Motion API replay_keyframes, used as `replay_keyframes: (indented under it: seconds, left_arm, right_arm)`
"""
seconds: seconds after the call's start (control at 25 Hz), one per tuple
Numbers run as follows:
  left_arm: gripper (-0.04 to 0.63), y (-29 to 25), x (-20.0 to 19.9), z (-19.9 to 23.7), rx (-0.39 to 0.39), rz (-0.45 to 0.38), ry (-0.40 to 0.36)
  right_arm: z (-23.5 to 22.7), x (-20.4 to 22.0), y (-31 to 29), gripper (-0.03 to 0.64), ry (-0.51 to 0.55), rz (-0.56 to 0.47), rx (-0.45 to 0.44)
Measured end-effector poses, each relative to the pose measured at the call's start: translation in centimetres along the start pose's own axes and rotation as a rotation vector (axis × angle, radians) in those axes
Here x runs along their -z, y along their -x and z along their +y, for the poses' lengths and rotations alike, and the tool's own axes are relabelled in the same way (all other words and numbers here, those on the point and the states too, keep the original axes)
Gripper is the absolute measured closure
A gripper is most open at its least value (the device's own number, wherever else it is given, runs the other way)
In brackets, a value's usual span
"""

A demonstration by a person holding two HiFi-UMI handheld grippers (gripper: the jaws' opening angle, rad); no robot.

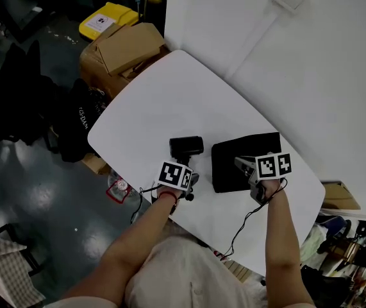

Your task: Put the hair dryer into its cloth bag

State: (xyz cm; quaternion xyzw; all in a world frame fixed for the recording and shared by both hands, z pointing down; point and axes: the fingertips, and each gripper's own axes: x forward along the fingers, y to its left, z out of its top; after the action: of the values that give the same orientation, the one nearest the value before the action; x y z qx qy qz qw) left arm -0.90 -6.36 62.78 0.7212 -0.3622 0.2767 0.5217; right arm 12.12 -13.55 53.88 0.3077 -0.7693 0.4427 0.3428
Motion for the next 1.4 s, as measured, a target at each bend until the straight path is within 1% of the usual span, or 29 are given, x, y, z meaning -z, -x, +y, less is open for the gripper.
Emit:
replay_keyframes:
  seconds: [0.08, 0.24, 0.4, 0.44, 0.48, 0.64, 0.8, 0.92, 0.96, 1.04, 1.12, 1.2, 1.28, 1.36, 1.4]
  left_arm:
    - [0.281, 0.2, 0.3, 0.0, 0.015, 0.058, -0.061]
    - [0.281, 0.9, 1.5, 0.7, 0.051, 0.21, -0.22]
    - [0.281, 2.3, 2.9, 2.1, 0.089, 0.4, -0.433]
    - [0.281, 2.6, 3.2, 2.4, 0.098, 0.436, -0.486]
    - [0.281, 2.8, 3.2, 2.7, 0.108, 0.459, -0.531]
    - [0.284, 3.5, 3.3, 2.8, 0.167, 0.494, -0.694]
    - [0.288, 3.8, 3.9, 2.7, 0.23, 0.588, -0.888]
    - [0.29, 3.5, 3.4, 2.7, 0.241, 0.624, -0.996]
    - [0.29, 3.5, 3.1, 2.7, 0.235, 0.629, -1.021]
    - [0.29, 3.4, 2.4, 2.7, 0.221, 0.616, -1.037]
    - [0.287, 3.2, 1.7, 2.7, 0.202, 0.553, -1.028]
    - [0.271, 3.4, 1.1, 2.9, 0.17, 0.465, -0.992]
    - [0.265, 4.1, 0.7, 2.9, 0.127, 0.348, -0.931]
    - [0.265, 4.8, 0.6, 2.8, 0.063, 0.227, -0.871]
    - [0.265, 5.1, 0.6, 2.7, 0.024, 0.176, -0.853]
  right_arm:
    - [0.0, 0.0, 0.1, 0.595, -0.001, -0.003, 0.0]
    - [-0.2, 0.0, 0.4, 0.595, -0.012, -0.01, 0.002]
    - [-0.3, 0.2, 0.4, 0.595, -0.02, -0.013, -0.001]
    - [-0.3, 0.3, 0.4, 0.595, -0.022, -0.014, -0.003]
    - [-0.4, 0.4, 0.4, 0.595, -0.025, -0.015, -0.005]
    - [-0.4, 0.5, 0.3, 0.595, -0.034, -0.012, -0.007]
    - [-0.4, 0.6, 0.3, 0.595, -0.041, -0.013, -0.01]
    - [-0.5, 0.6, 0.2, 0.595, -0.048, -0.018, -0.012]
    - [-0.5, 0.6, 0.2, 0.595, -0.051, -0.021, -0.014]
    - [-0.6, 0.7, 0.1, 0.595, -0.058, -0.026, -0.019]
    - [-0.6, 0.7, 0.1, 0.595, -0.066, -0.029, -0.024]
    - [-0.5, 0.8, 0.1, 0.595, -0.072, -0.032, -0.028]
    - [-0.5, 0.8, 0.2, 0.595, -0.074, -0.037, -0.031]
    - [-0.5, 0.7, 0.3, 0.595, -0.071, -0.04, -0.033]
    - [-0.5, 0.7, 0.4, 0.595, -0.069, -0.04, -0.033]
